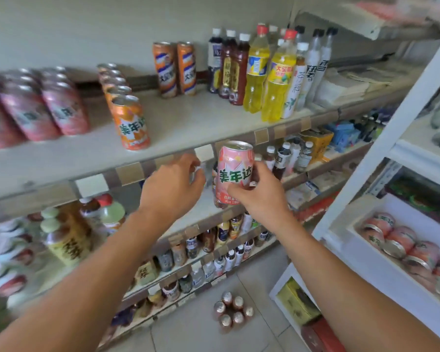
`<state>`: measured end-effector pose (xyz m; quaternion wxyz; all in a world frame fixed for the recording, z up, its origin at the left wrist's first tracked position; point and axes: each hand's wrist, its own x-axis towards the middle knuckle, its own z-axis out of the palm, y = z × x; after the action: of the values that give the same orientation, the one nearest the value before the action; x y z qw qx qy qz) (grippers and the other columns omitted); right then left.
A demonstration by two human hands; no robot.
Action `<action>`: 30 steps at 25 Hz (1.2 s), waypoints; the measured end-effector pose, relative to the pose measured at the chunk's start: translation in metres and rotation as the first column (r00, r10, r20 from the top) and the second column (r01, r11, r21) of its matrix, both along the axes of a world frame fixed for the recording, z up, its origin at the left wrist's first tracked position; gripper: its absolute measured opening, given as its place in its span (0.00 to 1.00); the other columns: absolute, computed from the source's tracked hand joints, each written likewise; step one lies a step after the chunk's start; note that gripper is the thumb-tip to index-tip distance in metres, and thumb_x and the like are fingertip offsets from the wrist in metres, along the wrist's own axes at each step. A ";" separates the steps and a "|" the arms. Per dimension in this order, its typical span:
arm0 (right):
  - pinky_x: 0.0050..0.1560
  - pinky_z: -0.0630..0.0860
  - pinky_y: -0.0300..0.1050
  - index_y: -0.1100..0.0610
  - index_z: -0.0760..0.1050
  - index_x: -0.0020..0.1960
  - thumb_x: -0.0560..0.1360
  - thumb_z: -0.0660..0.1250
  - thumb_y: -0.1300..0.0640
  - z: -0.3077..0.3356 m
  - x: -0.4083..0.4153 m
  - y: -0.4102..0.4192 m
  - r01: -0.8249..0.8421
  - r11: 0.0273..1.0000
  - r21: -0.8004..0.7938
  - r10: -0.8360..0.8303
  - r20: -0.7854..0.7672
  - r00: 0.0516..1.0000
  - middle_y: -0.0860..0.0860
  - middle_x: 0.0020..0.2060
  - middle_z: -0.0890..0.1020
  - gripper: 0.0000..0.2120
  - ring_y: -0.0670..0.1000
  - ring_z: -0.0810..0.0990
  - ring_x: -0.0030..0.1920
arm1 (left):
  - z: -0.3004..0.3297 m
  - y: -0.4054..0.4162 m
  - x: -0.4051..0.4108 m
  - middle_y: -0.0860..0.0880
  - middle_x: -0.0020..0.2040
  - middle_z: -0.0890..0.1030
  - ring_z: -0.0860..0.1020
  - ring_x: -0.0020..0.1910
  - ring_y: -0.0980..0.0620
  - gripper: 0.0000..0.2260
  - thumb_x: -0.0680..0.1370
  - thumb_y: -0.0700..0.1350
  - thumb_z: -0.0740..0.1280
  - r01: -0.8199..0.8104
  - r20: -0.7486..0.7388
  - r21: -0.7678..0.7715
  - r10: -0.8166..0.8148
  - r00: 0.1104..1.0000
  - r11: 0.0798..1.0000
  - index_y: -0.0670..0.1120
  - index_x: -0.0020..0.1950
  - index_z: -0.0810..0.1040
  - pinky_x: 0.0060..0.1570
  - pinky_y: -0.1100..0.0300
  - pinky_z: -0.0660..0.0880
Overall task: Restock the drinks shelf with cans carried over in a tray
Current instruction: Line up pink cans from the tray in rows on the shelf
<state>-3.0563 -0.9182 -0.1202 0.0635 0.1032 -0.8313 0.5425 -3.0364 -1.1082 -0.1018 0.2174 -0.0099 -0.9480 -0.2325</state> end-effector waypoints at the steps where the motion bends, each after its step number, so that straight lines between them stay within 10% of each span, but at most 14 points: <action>1: 0.39 0.72 0.26 0.49 0.73 0.57 0.68 0.76 0.52 0.004 0.002 -0.021 -0.027 1.000 0.004 0.027 -0.016 1.000 0.39 0.45 0.80 0.21 0.30 0.77 0.44 | 0.004 -0.022 0.010 0.48 0.50 0.82 0.80 0.48 0.42 0.10 0.79 0.51 0.60 -0.028 -0.023 0.000 0.028 0.999 1.000 0.50 0.56 0.76 0.43 0.50 0.77; 11: 0.48 0.79 0.40 0.50 0.75 0.59 0.67 0.78 0.51 0.029 0.043 -0.214 -0.328 0.944 -0.044 0.320 -0.139 0.937 0.43 0.48 0.83 0.23 0.40 0.81 0.47 | 0.031 -0.193 0.117 0.53 0.53 0.80 0.78 0.50 0.47 0.12 0.78 0.52 0.60 -0.377 -0.076 -0.005 0.376 0.924 0.926 0.51 0.59 0.75 0.46 0.51 0.77; 23: 0.37 0.69 0.26 0.50 0.74 0.54 0.67 0.78 0.49 0.070 0.032 -0.375 -0.557 0.827 0.074 0.560 -0.181 0.808 0.38 0.42 0.78 0.21 0.34 0.76 0.41 | 0.043 -0.300 0.170 0.54 0.54 0.79 0.77 0.52 0.49 0.13 0.79 0.53 0.58 -0.654 -0.052 -0.004 0.653 0.755 0.756 0.52 0.61 0.74 0.44 0.54 0.75; 30: 0.51 0.76 0.45 0.53 0.76 0.56 0.65 0.79 0.46 0.051 0.010 -0.453 -0.550 0.821 0.155 0.570 -0.144 0.809 0.47 0.49 0.82 0.24 0.48 0.80 0.49 | 0.042 -0.354 0.155 0.52 0.55 0.79 0.77 0.50 0.48 0.13 0.80 0.52 0.57 -0.713 -0.025 -0.002 0.712 0.701 0.701 0.50 0.61 0.74 0.39 0.57 0.70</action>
<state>-3.0458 -1.3710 -0.0693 -0.0285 0.3963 -0.7820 0.4802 -2.8818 -1.4623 -0.0593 0.3010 0.3533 -0.8769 -0.1250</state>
